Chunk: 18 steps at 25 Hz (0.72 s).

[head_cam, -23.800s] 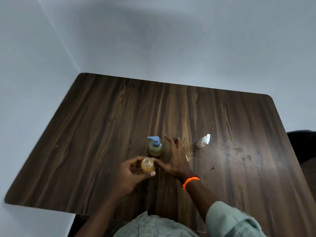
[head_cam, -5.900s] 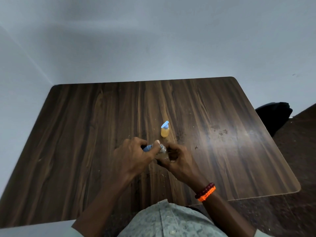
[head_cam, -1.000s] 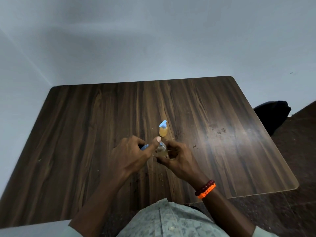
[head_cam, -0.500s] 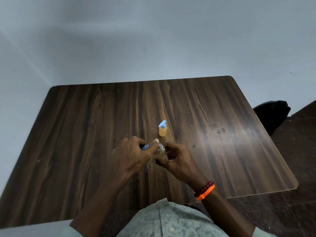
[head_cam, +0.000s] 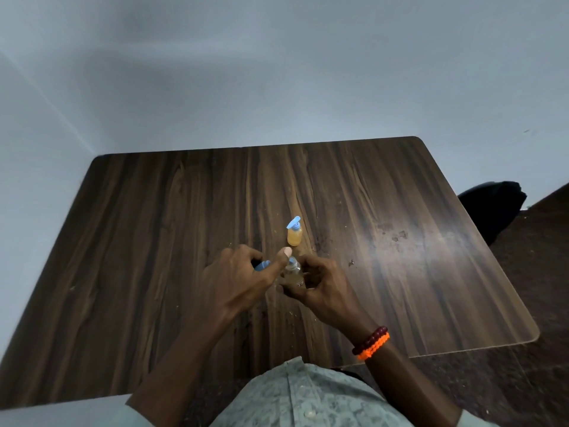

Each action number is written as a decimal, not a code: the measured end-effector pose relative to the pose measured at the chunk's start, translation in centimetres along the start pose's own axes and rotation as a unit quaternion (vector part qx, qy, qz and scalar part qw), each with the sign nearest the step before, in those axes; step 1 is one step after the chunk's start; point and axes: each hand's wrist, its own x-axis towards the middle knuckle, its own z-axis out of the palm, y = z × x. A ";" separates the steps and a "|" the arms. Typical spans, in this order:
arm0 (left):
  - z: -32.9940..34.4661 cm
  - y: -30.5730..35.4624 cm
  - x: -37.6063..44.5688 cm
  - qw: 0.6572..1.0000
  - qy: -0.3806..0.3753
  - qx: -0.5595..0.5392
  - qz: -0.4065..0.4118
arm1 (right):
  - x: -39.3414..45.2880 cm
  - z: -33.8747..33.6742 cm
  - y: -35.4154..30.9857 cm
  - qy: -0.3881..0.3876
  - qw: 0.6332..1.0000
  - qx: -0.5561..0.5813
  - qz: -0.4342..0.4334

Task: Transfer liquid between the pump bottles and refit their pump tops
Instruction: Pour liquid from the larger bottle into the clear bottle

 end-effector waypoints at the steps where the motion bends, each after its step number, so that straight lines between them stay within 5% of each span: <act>1: 0.0 -0.2 0.0 1.000 0.003 -0.008 -0.001 | 0.0 -0.1 0.1 0.000 1.000 -0.002 0.000; 18: 0.0 0.6 0.0 1.000 -0.017 0.004 -0.003 | -0.3 0.2 0.2 0.000 1.000 0.000 -0.001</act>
